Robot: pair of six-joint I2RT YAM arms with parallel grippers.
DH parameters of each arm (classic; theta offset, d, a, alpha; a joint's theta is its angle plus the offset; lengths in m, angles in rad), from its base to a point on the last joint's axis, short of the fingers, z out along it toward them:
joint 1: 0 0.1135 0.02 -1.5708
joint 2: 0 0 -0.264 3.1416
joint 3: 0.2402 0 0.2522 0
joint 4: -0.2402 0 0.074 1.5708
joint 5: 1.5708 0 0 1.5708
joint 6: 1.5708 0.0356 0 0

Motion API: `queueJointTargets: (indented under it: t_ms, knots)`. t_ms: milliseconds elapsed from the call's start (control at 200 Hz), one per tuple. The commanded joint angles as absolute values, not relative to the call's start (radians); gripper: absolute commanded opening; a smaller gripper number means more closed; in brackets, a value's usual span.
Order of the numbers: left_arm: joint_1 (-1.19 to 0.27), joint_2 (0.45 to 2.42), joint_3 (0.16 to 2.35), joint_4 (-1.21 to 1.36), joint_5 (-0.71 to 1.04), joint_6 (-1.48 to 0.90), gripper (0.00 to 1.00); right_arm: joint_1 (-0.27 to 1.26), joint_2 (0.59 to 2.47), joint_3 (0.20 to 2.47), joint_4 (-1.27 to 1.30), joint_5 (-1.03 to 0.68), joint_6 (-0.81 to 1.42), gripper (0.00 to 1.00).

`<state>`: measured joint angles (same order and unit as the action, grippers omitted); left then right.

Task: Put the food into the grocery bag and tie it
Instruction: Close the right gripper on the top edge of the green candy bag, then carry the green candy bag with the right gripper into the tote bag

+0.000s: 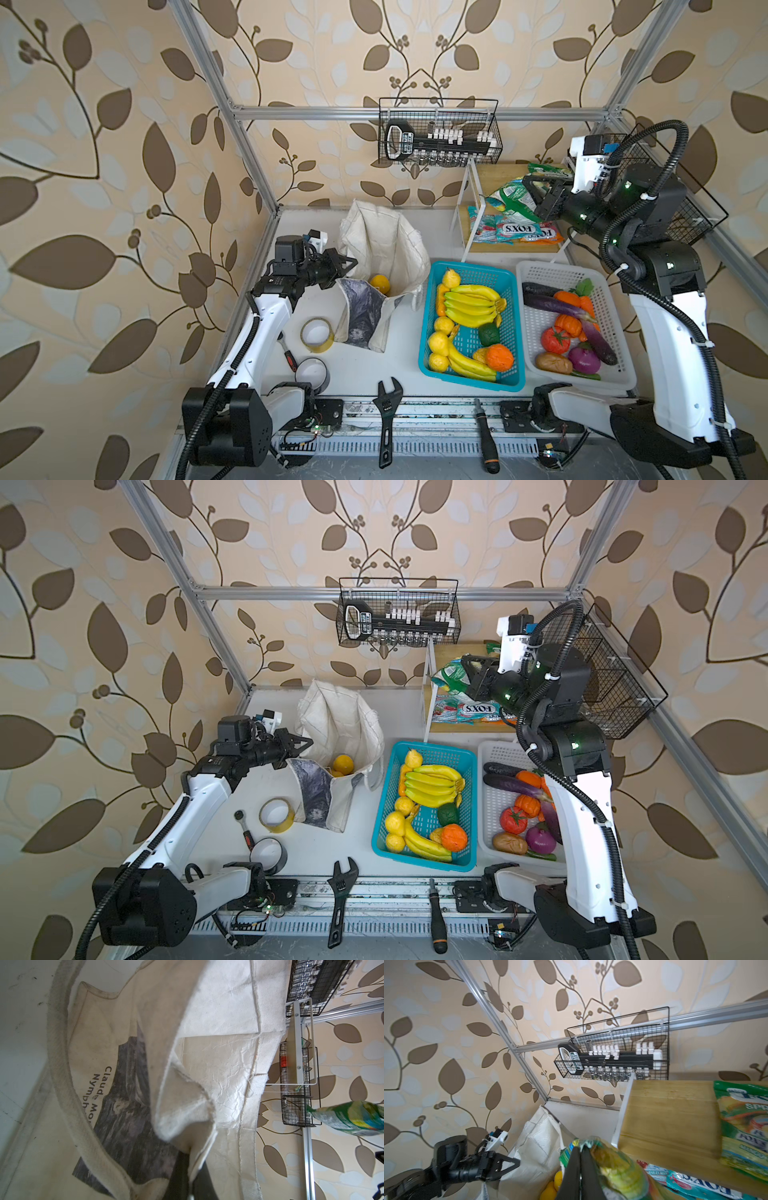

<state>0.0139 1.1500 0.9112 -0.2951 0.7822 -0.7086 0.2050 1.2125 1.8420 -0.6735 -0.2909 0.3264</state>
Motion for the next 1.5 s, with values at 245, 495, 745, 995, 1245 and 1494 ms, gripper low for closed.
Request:
queueJointTargets:
  t_ms: [245,495,745,995,1245,1494]
  knots:
    - [0.012,1.150,0.934,-0.212,0.844,-0.708,0.00,0.555,1.230,1.830,-0.614,-0.185,0.317,0.00]
    - [0.012,1.150,0.928,-0.203,0.843,-0.708,0.00,0.669,1.411,1.833,-0.582,-0.228,0.315,0.00]
    - [0.012,1.155,0.940,-0.222,0.863,-0.705,0.00,0.757,1.636,1.906,-0.552,-0.289,0.281,0.00]
    - [0.012,1.160,0.931,-0.214,0.843,-0.705,0.00,0.758,1.780,1.797,-0.583,-0.219,0.258,0.00]
    - [0.012,1.141,0.961,-0.270,0.819,-0.671,0.00,0.773,1.855,1.749,-0.622,-0.089,0.225,0.00]
    - [0.012,1.167,0.951,-0.234,0.854,-0.695,0.00,0.808,1.935,1.690,-0.596,-0.075,0.253,0.00]
